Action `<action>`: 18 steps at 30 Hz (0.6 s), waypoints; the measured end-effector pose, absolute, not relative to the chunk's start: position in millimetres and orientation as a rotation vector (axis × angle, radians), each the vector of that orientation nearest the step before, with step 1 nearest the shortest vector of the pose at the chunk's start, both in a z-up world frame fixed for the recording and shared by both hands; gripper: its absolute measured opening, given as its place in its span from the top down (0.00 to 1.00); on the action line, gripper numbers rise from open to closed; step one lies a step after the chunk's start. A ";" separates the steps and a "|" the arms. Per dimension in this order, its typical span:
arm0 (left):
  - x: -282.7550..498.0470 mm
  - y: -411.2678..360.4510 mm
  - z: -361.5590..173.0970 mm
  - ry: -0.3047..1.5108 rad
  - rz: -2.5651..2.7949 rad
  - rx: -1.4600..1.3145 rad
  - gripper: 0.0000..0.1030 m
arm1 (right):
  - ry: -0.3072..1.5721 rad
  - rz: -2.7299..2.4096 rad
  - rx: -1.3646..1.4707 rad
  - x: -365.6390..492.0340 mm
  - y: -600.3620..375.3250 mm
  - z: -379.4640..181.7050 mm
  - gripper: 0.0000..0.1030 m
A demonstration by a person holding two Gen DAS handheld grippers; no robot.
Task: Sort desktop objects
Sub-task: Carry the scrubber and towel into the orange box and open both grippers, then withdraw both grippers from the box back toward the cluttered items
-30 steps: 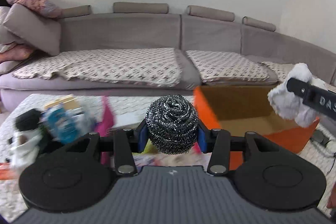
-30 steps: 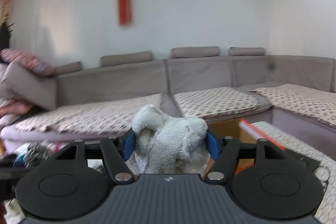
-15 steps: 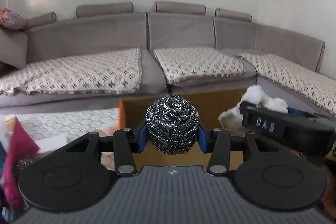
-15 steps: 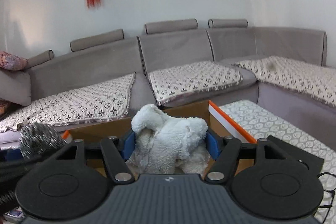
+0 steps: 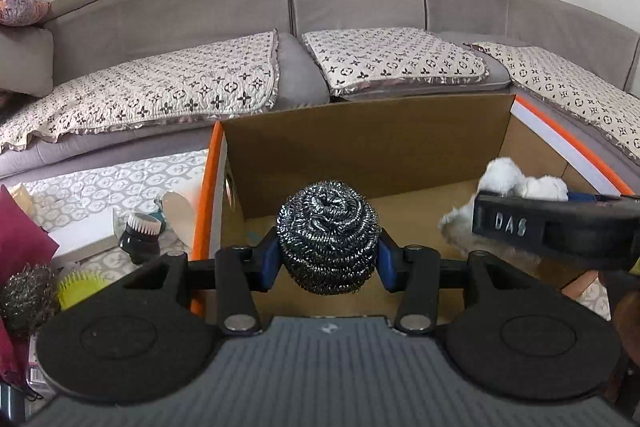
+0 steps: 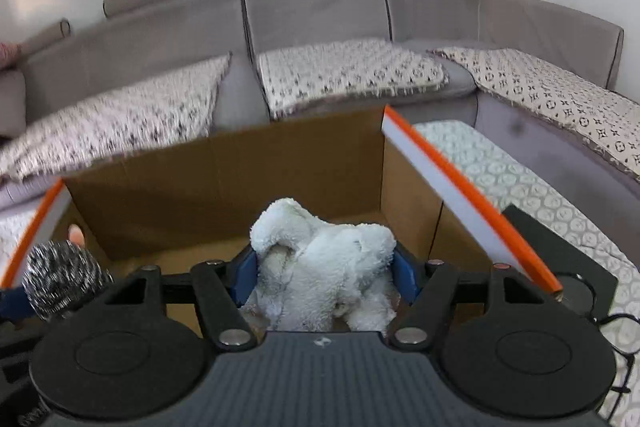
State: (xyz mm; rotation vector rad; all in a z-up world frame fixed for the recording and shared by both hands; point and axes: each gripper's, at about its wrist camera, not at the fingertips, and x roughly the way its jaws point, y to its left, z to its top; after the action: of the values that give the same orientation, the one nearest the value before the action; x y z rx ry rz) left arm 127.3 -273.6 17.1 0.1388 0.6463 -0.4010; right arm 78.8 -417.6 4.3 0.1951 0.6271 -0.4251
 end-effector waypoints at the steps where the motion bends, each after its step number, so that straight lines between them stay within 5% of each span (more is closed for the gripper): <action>1: 125.6 -272.1 17.8 0.647 -0.401 0.145 0.55 | 0.638 -0.423 0.195 76.9 -417.4 3.8 0.35; 13: 100.8 -258.8 30.2 0.661 -0.451 0.142 0.51 | 0.685 -0.412 0.240 65.2 -420.7 9.2 0.34; 18: 85.2 -270.9 41.9 0.624 -0.438 0.119 0.21 | 0.665 -0.418 0.232 61.2 -421.0 8.9 0.29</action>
State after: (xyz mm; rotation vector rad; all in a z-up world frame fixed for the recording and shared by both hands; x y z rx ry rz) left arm 85.2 -270.9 41.9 0.1191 0.6244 -0.4378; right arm 61.2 -421.0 8.9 0.2319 0.6650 -0.4181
